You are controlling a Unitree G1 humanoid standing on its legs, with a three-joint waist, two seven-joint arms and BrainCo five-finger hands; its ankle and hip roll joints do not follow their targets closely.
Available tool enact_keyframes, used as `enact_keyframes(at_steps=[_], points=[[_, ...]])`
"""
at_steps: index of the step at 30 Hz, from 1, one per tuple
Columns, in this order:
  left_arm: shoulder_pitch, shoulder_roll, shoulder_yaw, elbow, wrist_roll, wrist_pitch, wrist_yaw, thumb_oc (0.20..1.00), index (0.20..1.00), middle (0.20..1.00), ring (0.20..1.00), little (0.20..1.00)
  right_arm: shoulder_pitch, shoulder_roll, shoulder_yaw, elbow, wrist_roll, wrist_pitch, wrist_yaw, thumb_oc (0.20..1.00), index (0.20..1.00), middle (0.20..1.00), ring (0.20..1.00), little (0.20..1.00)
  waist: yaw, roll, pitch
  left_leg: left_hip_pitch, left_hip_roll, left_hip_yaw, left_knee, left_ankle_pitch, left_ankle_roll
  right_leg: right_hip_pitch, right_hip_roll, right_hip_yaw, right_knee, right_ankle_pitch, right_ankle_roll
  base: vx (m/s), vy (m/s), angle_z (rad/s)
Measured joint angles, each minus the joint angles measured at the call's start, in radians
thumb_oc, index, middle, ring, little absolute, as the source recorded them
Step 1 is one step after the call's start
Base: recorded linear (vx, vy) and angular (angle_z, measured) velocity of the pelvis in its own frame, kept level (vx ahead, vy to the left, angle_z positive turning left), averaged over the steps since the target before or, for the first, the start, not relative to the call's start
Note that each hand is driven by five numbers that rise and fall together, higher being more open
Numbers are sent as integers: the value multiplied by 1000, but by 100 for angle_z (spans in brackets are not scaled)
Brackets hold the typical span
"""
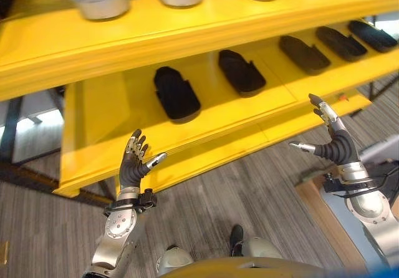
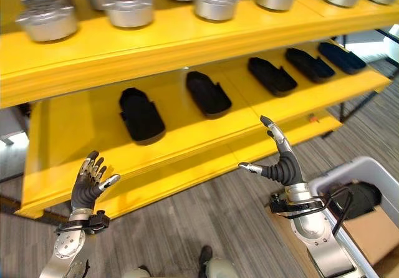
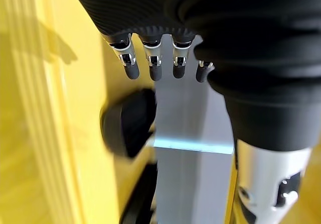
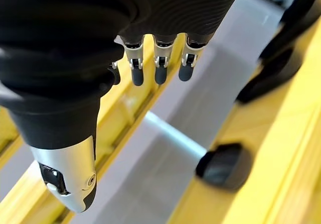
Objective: Move parts from the plastic box to the shelf.
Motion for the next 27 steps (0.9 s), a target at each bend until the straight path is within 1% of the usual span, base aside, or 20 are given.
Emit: enact_keyframes(at_steps=[1,2,4,6,8,12,13,14,15,16,17,18,19,20,21,22,23,24,26,27], points=[[2,0,-4,1,-1,0,-2,1000,1000,1000,1000,1000,1,10,-3,1,0,-1,-5,1000,1000,1000,1000,1000,-8,0,2,-3,10,-1,23,2,-4,10,7,10,-21,14,-20,-67,-245,-65],[1,-6,-10,0,-10,-1,-13,1000,1000,1000,1000,1000,8,10,-3,2,1,-1,-17,1000,1000,1000,1000,1000,-18,-5,5,-11,4,-17,28,-18,-40,25,10,33,-43,26,-32,-65,-242,-38],[2,-20,-19,-4,-20,-14,-35,1000,1000,1000,1000,1000,34,8,-35,1,1,-15,-23,1000,1000,1000,1000,1000,-37,15,3,-13,-14,-24,-26,26,-83,29,22,25,-55,26,-30,-86,-235,-1],[8,-28,-26,-12,-26,-18,-62,1000,1000,1000,1000,1000,65,8,-45,4,0,-16,-43,1000,1000,1000,1000,1000,-65,28,7,1,-4,0,-80,37,-89,35,38,-3,-73,23,-22,-110,-133,30],[0,-27,-34,-13,-27,-17,-72,1000,1000,1000,1000,1000,64,10,-41,10,1,-17,-57,1000,1000,1000,1000,1000,-63,30,11,0,1,17,-93,43,-89,34,44,-6,-89,27,-17,-126,-62,12],[-46,-15,-77,-13,-29,-17,-117,1000,1000,1000,1000,1000,31,51,-34,120,99,-15,-114,1000,1000,1000,1000,1000,-91,66,30,10,-32,125,-159,43,-68,9,37,-8,-91,41,3,-136,-10,1],[-65,14,-82,-17,-38,-16,-119,1000,1000,1000,1000,1000,39,103,-42,150,171,-16,-114,1000,1000,1000,1000,1000,-97,48,48,-4,-104,127,-137,-18,-26,11,20,57,-132,103,-3,-155,84,-100],[-67,17,-80,-25,-38,-17,-122,1000,1000,1000,1000,1000,39,115,-48,157,200,-20,-119,1000,1000,1000,1000,1000,-108,60,59,1,-201,94,-181,-63,24,9,18,97,-175,140,17,-112,106,-138],[-83,22,-79,-31,-38,-17,-116,1000,1000,1000,1000,1000,42,144,-44,194,213,-22,-120,1000,1000,1000,1000,1000,-131,46,75,18,-243,63,-209,-69,41,-1,23,119,-177,159,46,-119,176,-155],[-97,25,-91,-33,-37,-18,-117,1000,1000,1000,1000,1000,44,174,-25,228,234,-22,-120,1000,1000,1000,1000,1000,-126,32,90,15,-248,72,-194,-85,66,-3,9,136,-207,158,62,-65,123,-135],[-119,12,-101,-33,-37,-13,-115,1000,1000,1000,1000,1000,45,176,-23,235,238,-18,-119,1000,1000,1000,1000,1000,-121,40,102,13,-219,123,-166,-98,70,-19,5,47,-146,115,54,-43,89,-135],[-114,7,-106,-34,-37,-12,-104,1000,1000,1000,1000,1000,64,195,-18,215,238,-18,-118,1000,1000,1000,1000,1000,-97,34,101,10,-192,132,-100,-123,52,-35,-9,-18,12,23,43,-191,80,-82],[-100,12,-106,-35,-36,-13,-103,1000,1000,1000,1000,1000,90,178,-18,163,238,-25,-115,1000,1000,1000,1000,1000,-95,24,77,8,-204,113,-85,-154,52,2,-13,-5,-5,12,35,-261,37,-46],[-108,20,-105,-55,-38,-11,-80,1000,1000,1000,1000,1000,75,184,-17,153,245,-22,-101,1000,1000,1000,1000,1000,-109,-8,85,-25,-214,73,-8,-147,34,-15,-5,21,-42,84,10,-388,-37,-41],[-100,38,-111,-60,-38,-10,-66,1000,1000,1000,1000,1000,53,204,14,137,254,-16,-90,1000,1000,1000,1000,1000,-98,-48,80,-104,-199,17,136,-141,26,-9,-9,66,-93,139,10,-233,-135,-207],[-67,22,-132,-66,-35,-11,-52,1000,1000,1000,1000,1000,-10,171,70,142,272,-12,-58,1000,1000,1000,1000,1000,-28,-40,62,-105,-182,33,29,-119,50,-6,38,100,-224,263,248,-248,-151,-292],[-57,6,-144,-42,-27,-6,-59,1000,1000,1000,1000,1000,-46,187,62,147,281,-6,-53,1000,1000,1000,1000,1000,-23,-15,63,-80,-152,71,-40,-146,92,-13,22,-70,-100,108,129,-153,-107,-275],[-98,-1,-144,17,-15,37,-85,1000,1000,1000,1000,1000,-18,192,63,143,319,13,-62,1000,1000,1000,1000,1000,-44,-40,64,-87,-151,73,-23,-131,97,11,-14,-89,-56,37,118,-184,-175,-85],[-111,16,-145,40,-14,76,-146,1000,1000,1000,1000,1000,3,193,55,152,348,28,-65,1000,1000,1000,1000,1000,-74,-18,77,-58,-144,32,-55,-121,108,8,-26,-83,31,-1,103,-101,-162,37],[-113,13,-141,60,-14,78,-177,1000,1000,1000,1000,1000,4,195,42,171,357,35,-64,1000,1000,1000,1000,1000,-81,-13,72,-48,-142,12,-66,-109,112,-6,-58,-68,133,-39,113,-41,-140,53]])
